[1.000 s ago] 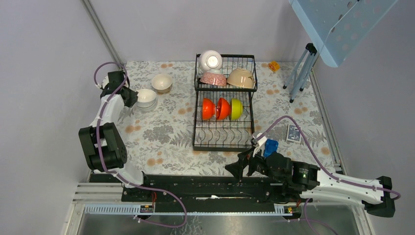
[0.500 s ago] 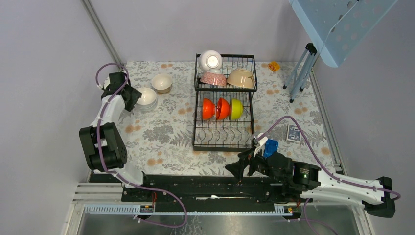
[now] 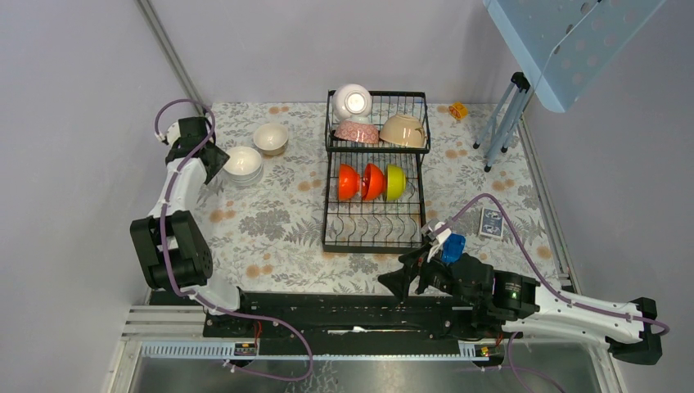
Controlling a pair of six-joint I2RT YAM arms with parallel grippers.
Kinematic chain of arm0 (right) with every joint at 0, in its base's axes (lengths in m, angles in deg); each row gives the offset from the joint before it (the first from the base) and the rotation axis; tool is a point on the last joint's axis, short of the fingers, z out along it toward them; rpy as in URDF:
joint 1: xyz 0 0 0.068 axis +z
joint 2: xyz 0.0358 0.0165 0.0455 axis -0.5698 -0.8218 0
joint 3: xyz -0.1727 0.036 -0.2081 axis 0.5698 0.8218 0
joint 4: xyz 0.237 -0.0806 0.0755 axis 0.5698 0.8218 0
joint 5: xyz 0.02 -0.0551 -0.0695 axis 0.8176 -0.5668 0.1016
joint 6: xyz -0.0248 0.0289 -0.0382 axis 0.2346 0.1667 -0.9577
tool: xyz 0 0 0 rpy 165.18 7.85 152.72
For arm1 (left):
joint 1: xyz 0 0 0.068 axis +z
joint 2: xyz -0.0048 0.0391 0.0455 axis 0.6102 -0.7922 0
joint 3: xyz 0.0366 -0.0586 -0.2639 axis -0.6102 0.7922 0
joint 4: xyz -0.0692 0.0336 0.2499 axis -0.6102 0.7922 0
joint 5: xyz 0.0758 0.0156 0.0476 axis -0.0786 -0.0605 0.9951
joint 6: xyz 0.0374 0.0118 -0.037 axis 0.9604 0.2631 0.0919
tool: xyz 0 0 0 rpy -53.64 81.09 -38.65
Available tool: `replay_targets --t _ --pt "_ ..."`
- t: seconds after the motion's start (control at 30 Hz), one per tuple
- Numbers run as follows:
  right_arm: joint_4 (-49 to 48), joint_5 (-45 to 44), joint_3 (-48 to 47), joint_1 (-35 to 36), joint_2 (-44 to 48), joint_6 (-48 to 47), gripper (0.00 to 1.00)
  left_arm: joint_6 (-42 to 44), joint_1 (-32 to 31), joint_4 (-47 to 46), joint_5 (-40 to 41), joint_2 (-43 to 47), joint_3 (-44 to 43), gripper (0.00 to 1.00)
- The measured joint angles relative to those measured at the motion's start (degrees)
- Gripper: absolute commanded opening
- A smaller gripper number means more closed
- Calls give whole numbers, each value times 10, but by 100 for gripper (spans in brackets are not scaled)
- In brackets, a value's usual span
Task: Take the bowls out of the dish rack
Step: Adjust the bowl in the bowl.
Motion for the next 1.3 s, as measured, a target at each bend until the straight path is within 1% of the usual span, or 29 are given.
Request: replay_targets --t 0.2,0.3,0.53,0.7,0.83,1.0,1.07,1.2,1.23,1.3 --pt "4 -6 0 0 2 0 100 16 -3 -2 1 -17 -1 56" --pt "4 -9 0 0 1 0 100 21 -6 -3 1 -35 -4 55" --pt "4 -9 0 0 -10 0 100 35 -10 -6 1 -54 -5 43" --pt "4 -9 0 0 -10 0 100 40 -10 -16 -1 -59 -5 30" --pt "5 -9 0 0 -10 0 100 41 -11 -22 -4 -64 -5 26" --pt "5 -9 0 0 -11 0 100 41 -11 -31 -6 -67 -5 24" --pt "5 -9 0 0 -12 0 100 41 -11 -33 -7 -68 -5 21" --pt "9 -10 0 0 -12 0 100 40 -11 -42 -13 -71 -3 2" --pt "10 -10 0 0 -12 0 100 40 -11 -42 -14 -72 -3 0" --pt "14 -10 0 0 -12 0 100 43 -12 -42 -16 -74 0 0"
